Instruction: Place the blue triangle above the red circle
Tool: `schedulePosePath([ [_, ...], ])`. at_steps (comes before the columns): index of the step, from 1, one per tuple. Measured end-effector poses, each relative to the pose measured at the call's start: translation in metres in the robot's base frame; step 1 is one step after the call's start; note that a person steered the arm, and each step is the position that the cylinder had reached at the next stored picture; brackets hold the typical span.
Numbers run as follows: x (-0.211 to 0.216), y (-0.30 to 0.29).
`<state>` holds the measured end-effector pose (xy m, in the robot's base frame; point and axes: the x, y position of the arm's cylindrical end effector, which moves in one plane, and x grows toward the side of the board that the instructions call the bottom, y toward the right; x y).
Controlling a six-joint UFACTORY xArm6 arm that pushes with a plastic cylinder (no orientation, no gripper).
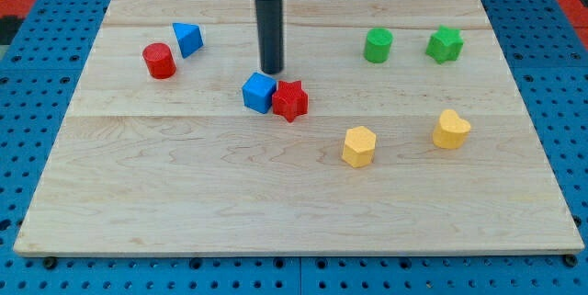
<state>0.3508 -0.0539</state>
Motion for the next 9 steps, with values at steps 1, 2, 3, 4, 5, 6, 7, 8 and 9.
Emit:
schedulePosePath([
  [1,0.008,-0.077],
  [2,0.102,-0.082],
  [3,0.113,-0.164],
  [4,0.074,-0.221],
  [5,0.011,-0.188],
  [6,-0.027,-0.186],
  [7,0.004,-0.095],
  [8,0.036,-0.061],
  [9,0.041,-0.066],
])
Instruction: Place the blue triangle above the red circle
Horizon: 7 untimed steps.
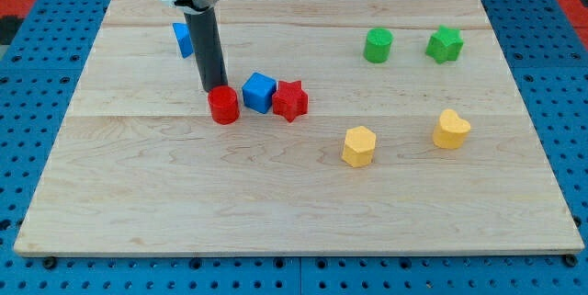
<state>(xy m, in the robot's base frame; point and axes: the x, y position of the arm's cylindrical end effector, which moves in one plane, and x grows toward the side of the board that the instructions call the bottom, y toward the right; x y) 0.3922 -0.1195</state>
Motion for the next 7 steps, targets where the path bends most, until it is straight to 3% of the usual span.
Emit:
schedulePosePath([
  [1,-0.018,-0.045],
  [2,-0.006,-0.061],
  [3,-0.032,-0.109],
  [4,-0.083,-0.119],
  [5,-0.128,-0.080],
  [6,-0.120,-0.053],
  [7,-0.044,-0.035],
])
